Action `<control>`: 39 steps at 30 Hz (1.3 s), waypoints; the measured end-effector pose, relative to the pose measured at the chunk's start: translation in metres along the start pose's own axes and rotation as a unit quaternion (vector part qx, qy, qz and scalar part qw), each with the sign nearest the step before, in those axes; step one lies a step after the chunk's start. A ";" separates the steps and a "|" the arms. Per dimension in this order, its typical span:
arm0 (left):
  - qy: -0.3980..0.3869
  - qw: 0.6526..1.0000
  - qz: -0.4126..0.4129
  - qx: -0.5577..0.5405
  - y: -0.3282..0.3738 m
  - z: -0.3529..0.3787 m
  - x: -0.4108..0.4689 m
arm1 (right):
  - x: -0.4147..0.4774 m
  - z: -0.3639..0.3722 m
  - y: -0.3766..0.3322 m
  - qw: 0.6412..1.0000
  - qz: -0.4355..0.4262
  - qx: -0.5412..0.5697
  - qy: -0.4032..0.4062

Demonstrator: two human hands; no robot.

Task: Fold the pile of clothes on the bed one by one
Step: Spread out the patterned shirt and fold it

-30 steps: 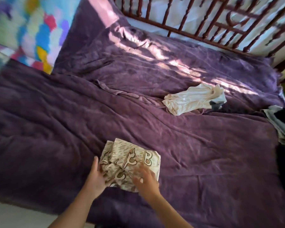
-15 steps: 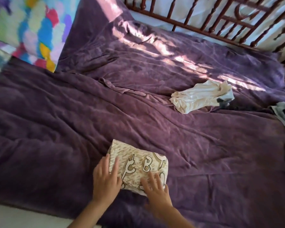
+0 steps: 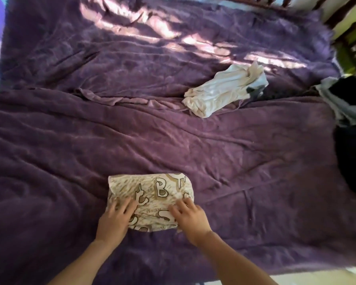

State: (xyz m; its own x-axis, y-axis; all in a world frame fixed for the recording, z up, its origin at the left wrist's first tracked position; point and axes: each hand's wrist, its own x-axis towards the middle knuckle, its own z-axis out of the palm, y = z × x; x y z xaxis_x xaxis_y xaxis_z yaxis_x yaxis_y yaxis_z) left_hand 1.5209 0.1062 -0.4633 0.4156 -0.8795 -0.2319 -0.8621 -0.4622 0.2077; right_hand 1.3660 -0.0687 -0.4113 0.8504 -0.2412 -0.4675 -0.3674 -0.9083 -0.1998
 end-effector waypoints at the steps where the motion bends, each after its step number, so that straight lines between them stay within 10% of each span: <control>1: 0.018 1.000 0.018 -0.012 0.005 -0.010 0.010 | -0.003 -0.012 0.008 1.000 -0.002 -0.005 0.018; 21: 0.339 0.904 0.253 0.065 0.443 -0.264 0.350 | -0.206 -0.260 0.454 0.839 0.072 -0.249 0.478; 27: 0.333 0.935 0.121 0.015 0.637 -0.393 0.453 | -0.269 -0.360 0.595 0.720 0.166 -0.295 0.606; 33: 0.099 0.989 0.056 0.098 0.676 -0.342 0.510 | -0.248 -0.341 0.725 0.854 0.408 -0.107 0.306; 39: -0.071 0.992 -0.076 0.069 0.581 -0.235 0.469 | -0.222 -0.265 0.764 0.905 0.415 0.044 0.079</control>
State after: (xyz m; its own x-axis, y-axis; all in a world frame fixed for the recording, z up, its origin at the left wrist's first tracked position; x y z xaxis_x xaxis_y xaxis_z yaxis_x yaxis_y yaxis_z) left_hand 1.2828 -0.6016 -0.2278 0.5079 -0.7708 -0.3845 -0.8275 -0.5606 0.0307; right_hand 0.9964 -0.8000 -0.2324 0.3088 -0.8799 -0.3611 -0.9270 -0.3633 0.0927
